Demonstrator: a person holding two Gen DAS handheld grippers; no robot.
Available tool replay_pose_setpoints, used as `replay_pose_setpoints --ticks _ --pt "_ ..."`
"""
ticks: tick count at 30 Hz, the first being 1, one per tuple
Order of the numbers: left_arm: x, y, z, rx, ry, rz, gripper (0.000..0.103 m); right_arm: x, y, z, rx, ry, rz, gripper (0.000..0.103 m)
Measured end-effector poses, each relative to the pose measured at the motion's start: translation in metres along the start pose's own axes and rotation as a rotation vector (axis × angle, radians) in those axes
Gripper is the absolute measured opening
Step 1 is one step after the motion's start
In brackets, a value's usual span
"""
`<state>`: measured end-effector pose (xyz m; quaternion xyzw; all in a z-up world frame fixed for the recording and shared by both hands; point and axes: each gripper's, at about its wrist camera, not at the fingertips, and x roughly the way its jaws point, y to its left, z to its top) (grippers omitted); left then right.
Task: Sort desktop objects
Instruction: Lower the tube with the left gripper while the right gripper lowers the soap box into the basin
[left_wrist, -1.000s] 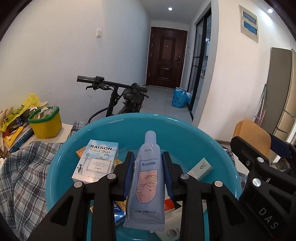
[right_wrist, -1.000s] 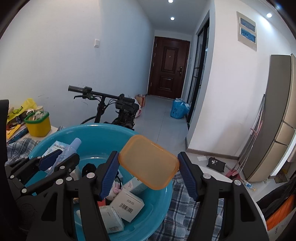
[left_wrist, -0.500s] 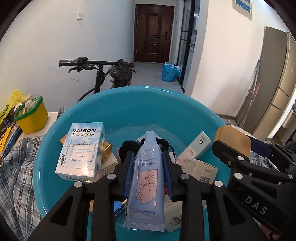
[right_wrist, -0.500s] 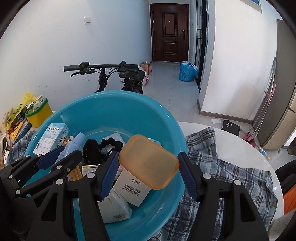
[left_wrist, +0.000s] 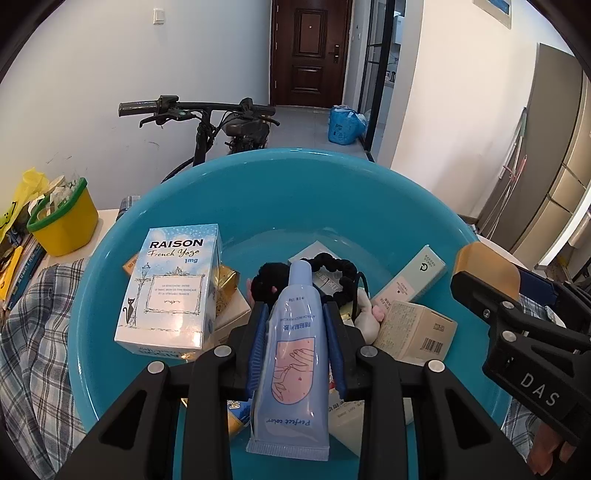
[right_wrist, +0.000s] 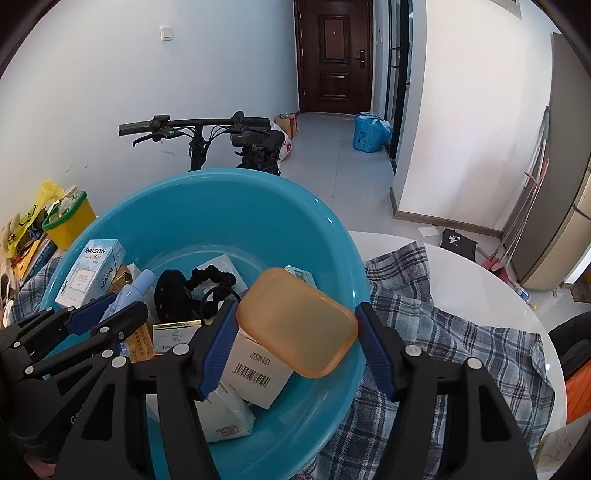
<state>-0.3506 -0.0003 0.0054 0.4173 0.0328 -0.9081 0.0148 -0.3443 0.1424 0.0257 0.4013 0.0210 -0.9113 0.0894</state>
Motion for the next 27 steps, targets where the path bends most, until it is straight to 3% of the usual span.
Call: replay_pose_setpoints --ticks 27 --pt "0.0017 0.0018 0.0007 -0.009 0.009 0.018 0.033 0.0009 0.0006 -0.0013 -0.008 0.003 0.002 0.064"
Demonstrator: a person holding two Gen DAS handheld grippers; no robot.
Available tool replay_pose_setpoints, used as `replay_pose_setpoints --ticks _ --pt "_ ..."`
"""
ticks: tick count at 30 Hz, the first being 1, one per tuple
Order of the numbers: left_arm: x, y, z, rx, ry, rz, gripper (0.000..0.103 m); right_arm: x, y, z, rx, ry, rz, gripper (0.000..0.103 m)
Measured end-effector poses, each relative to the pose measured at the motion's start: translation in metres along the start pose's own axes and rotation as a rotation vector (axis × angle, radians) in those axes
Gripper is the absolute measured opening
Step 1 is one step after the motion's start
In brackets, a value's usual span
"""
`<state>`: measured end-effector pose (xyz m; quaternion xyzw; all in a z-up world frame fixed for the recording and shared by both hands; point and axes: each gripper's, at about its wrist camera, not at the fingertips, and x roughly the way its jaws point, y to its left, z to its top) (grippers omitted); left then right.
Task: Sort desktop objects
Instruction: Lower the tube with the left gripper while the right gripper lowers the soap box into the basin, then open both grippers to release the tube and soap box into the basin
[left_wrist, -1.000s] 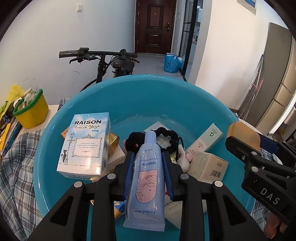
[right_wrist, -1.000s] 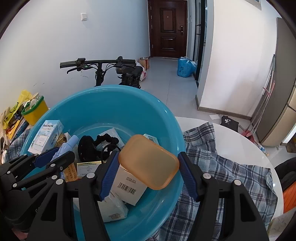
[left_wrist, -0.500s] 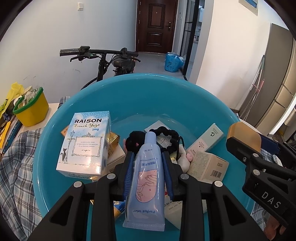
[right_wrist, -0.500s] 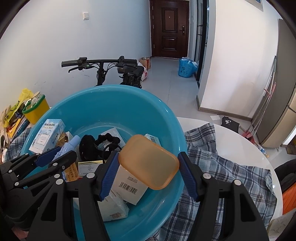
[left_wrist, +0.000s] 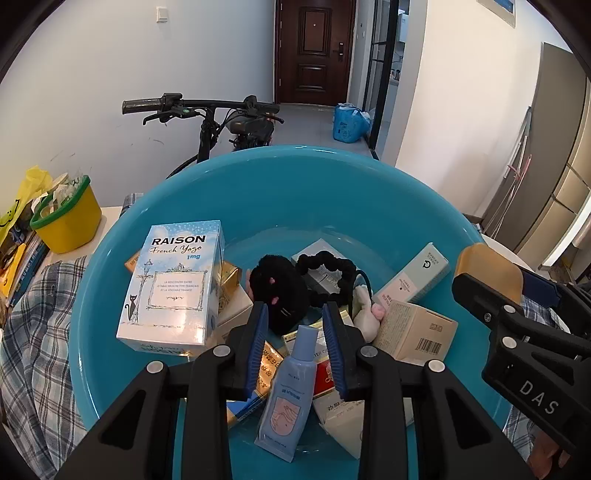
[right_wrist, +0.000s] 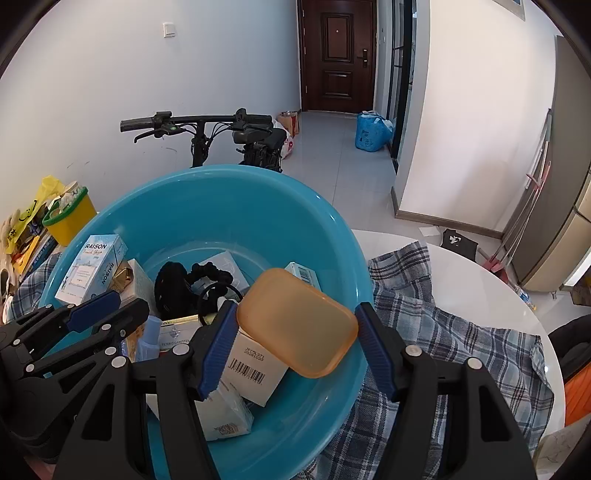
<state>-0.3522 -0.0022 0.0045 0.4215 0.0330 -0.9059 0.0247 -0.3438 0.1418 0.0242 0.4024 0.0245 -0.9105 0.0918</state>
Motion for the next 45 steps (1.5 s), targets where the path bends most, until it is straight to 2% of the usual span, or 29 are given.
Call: replay_pose_setpoints --ticks 5,10,17,18,19,21,23,27,29,32,35,38,42,45 --pt "0.0 0.0 0.0 -0.001 0.002 0.003 0.035 0.001 0.0 0.0 0.004 0.003 -0.007 0.068" --pt "-0.001 -0.001 0.0 0.004 -0.014 0.009 0.049 -0.001 -0.003 0.001 0.011 -0.01 -0.025 0.077" --pt "-0.001 -0.002 0.0 0.008 -0.013 0.013 0.05 -0.002 -0.004 0.002 0.009 -0.018 -0.026 0.078" --pt "-0.001 -0.002 0.0 0.008 -0.011 0.014 0.054 -0.002 -0.004 0.002 0.01 -0.018 -0.026 0.078" --pt "-0.001 -0.003 0.0 0.009 -0.009 0.017 0.063 -0.002 -0.004 0.002 0.013 -0.017 -0.027 0.078" --pt "-0.002 -0.001 0.002 0.0 -0.013 0.042 0.071 -0.003 -0.006 0.002 0.025 -0.02 -0.035 0.079" --pt "-0.003 0.001 0.003 -0.015 -0.018 0.034 0.075 -0.004 -0.009 0.002 0.038 -0.026 -0.034 0.079" --pt "-0.004 0.006 0.003 -0.047 -0.015 0.024 0.081 -0.007 -0.014 0.003 0.055 -0.042 -0.05 0.088" --pt "-0.006 0.005 0.003 -0.054 -0.031 0.041 0.082 -0.008 -0.014 0.004 0.055 -0.051 -0.059 0.091" --pt "-0.012 0.004 0.002 -0.058 -0.063 0.03 0.085 -0.02 -0.01 0.006 0.017 -0.084 -0.124 0.091" --pt "-0.018 0.004 0.001 -0.069 -0.1 0.031 0.086 -0.042 -0.004 0.009 -0.031 -0.161 -0.16 0.102" --pt "-0.023 0.002 0.001 -0.068 -0.129 0.013 0.086 -0.057 -0.002 0.012 -0.04 -0.198 -0.149 0.103" --pt "-0.038 0.003 -0.001 -0.108 -0.188 0.012 0.086 -0.067 -0.007 0.015 -0.014 -0.205 -0.113 0.103" --pt "-0.05 -0.002 0.0 -0.088 -0.244 0.014 0.087 -0.075 -0.013 0.017 0.013 -0.222 -0.095 0.103"
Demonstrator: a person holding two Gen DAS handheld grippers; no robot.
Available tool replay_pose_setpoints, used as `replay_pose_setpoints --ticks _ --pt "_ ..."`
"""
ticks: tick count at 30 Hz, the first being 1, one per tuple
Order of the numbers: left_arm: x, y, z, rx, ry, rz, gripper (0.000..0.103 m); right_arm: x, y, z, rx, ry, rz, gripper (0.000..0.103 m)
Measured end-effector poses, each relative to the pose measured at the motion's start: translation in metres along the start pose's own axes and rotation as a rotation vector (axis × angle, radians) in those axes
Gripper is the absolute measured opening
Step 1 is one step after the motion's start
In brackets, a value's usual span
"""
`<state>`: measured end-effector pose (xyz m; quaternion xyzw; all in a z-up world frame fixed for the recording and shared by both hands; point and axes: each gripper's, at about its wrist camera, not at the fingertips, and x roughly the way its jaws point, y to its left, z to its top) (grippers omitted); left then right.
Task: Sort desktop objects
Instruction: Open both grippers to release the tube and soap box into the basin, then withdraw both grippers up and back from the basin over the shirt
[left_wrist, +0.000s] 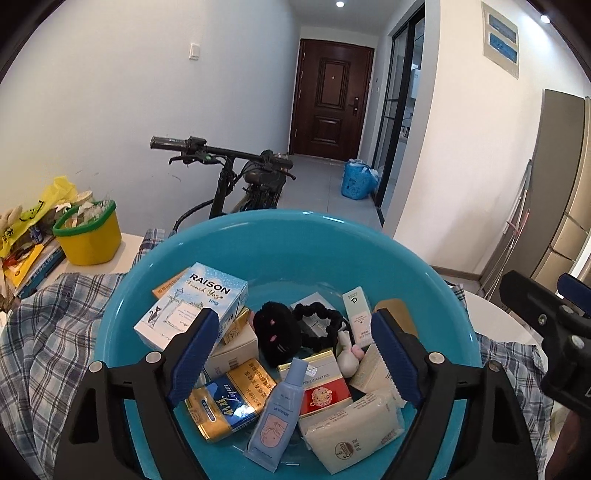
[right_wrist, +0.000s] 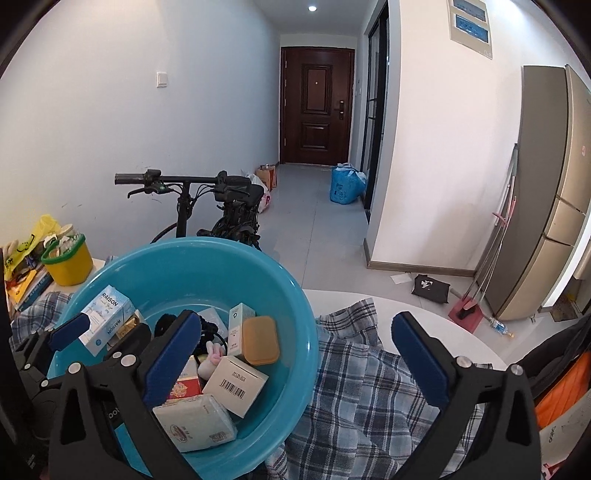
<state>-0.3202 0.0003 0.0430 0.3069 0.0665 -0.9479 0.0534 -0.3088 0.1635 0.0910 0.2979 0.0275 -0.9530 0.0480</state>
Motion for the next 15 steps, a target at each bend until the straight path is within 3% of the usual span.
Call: replay_pose_setpoints --ticks 4,7,14,15 --pt "-0.013 -0.007 0.001 0.032 -0.094 0.044 0.087 -0.003 -0.007 0.001 0.016 -0.004 -0.017 0.103" --pt "-0.023 -0.01 0.004 0.067 -0.147 0.033 0.088 -0.001 -0.008 0.001 0.021 -0.001 -0.026 0.103" --pt "-0.034 -0.006 0.005 0.095 -0.15 0.015 0.097 0.0 0.0 0.0 0.018 0.007 0.015 0.103" --pt "-0.034 -0.004 0.004 0.092 -0.147 0.017 0.103 -0.003 0.001 0.001 0.016 -0.001 0.009 0.103"
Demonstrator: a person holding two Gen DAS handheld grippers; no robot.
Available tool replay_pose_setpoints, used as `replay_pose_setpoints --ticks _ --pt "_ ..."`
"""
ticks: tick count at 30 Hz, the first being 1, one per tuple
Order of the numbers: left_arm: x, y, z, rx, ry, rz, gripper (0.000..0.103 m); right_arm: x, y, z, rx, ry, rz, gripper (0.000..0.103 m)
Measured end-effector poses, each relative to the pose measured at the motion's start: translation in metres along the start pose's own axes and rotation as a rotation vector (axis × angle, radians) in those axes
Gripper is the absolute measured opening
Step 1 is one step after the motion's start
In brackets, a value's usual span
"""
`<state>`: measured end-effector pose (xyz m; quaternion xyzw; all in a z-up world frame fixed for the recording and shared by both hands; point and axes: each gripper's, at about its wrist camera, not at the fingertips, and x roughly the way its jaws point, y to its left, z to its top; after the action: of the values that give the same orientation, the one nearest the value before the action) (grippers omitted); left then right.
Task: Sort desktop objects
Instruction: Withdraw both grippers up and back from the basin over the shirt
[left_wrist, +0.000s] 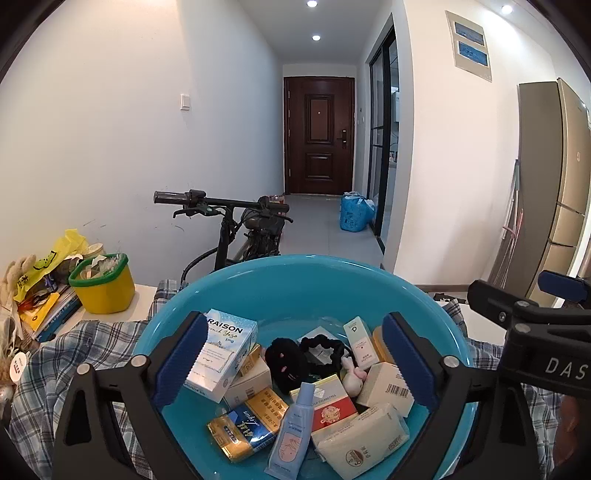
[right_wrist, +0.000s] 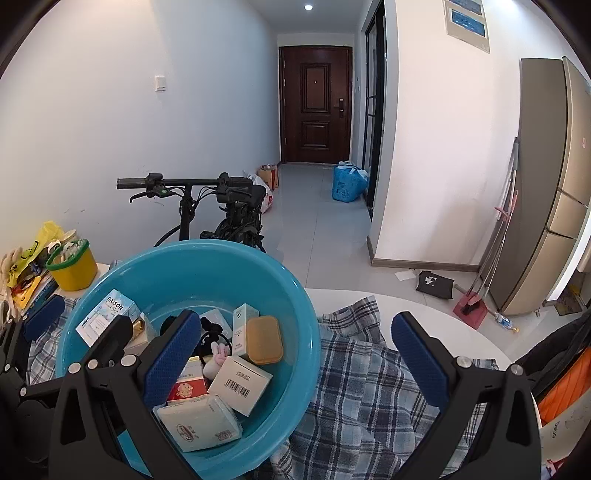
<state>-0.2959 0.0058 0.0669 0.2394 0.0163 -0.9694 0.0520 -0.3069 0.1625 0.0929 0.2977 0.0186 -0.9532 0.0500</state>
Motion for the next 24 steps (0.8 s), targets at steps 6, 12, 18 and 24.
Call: replay_pose_setpoints --ticks 6,12,18,24 --pt "0.003 0.013 0.0 -0.065 0.036 -0.02 0.103 -0.013 0.007 0.001 -0.001 -0.038 -0.003 0.103" --pt "-0.017 0.014 0.008 0.0 -0.007 0.014 0.103 -0.017 0.009 0.003 -0.011 -0.062 0.006 0.103" --pt "-0.044 0.028 0.016 0.03 -0.033 0.012 0.103 -0.017 -0.009 0.002 0.102 -0.068 -0.017 0.103" --pt "-0.066 0.044 0.023 -0.04 -0.05 -0.032 0.103 -0.023 0.006 -0.007 0.043 -0.034 -0.006 0.103"
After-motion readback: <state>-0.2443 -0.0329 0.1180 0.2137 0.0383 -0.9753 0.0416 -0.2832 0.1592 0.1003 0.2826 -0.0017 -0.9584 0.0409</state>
